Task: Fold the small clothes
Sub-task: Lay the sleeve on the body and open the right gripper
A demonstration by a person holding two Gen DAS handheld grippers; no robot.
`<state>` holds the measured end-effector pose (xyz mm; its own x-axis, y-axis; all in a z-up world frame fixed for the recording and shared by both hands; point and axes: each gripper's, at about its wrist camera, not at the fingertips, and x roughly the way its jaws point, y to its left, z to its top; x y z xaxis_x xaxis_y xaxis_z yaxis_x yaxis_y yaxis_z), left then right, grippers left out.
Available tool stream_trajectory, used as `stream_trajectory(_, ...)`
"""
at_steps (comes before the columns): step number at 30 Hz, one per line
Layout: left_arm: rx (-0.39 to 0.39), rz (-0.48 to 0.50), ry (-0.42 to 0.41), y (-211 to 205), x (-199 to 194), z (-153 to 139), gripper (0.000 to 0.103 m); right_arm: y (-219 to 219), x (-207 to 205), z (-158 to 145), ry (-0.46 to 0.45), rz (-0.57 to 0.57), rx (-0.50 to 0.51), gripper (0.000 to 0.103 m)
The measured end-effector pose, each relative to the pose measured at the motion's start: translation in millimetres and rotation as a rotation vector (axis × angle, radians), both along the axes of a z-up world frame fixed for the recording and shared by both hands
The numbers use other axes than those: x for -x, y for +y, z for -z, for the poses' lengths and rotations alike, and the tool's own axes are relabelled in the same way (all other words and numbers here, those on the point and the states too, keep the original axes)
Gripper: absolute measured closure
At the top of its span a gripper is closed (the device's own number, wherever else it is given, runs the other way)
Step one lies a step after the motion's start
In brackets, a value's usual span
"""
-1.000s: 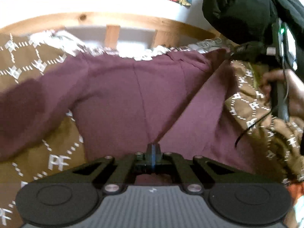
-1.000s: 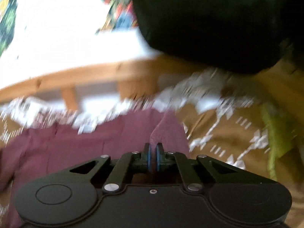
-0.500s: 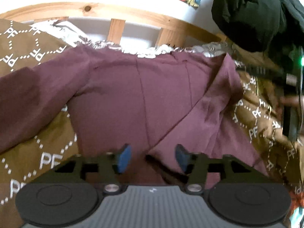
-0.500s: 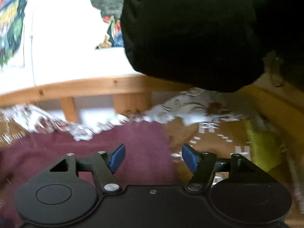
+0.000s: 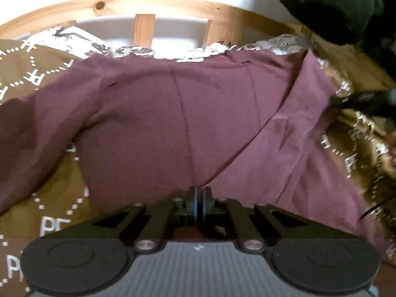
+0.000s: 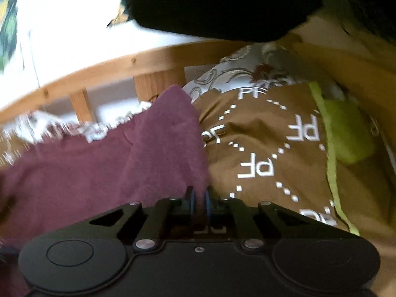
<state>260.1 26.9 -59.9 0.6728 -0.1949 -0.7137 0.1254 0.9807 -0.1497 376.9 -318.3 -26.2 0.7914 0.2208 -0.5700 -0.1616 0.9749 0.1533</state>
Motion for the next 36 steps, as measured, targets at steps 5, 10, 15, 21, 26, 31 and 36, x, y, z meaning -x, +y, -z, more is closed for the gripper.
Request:
stream_trajectory(5,-0.014,-0.034,0.048,2.9,-7.7,5.0,0.101,-25.1,4.3,0.4,0.082,0.053,-0.058,0.095)
stream_trajectory(10,0.019,-0.026,0.060,6.4,-6.7,1.3,0.081,-7.2,11.7,1.0,0.031,0.044,0.083,0.076)
stream_trajectory(15,0.056,-0.032,0.044,7.4,4.1,-3.6,0.034,28.1,23.6,-17.3,-0.175,-0.028,0.312,0.057)
stream_trajectory(21,-0.132,-0.008,0.097,-15.3,4.7,8.5,0.031,58.0,-14.5,-17.3,-0.264,-0.071,0.465,0.048)
stream_trajectory(26,-0.205,0.004,0.093,-27.8,7.3,12.6,0.031,59.4,-52.6,-1.7,-0.253,0.068,0.578,0.047)
stream_trajectory(31,-0.166,-0.024,0.097,-22.0,11.3,8.5,0.023,45.5,-45.8,-3.5,-0.266,0.088,0.497,0.044)
stream_trajectory(36,-0.145,-0.105,0.075,-11.6,23.3,-5.1,0.002,37.9,12.9,-9.5,-0.292,0.021,0.384,0.018)
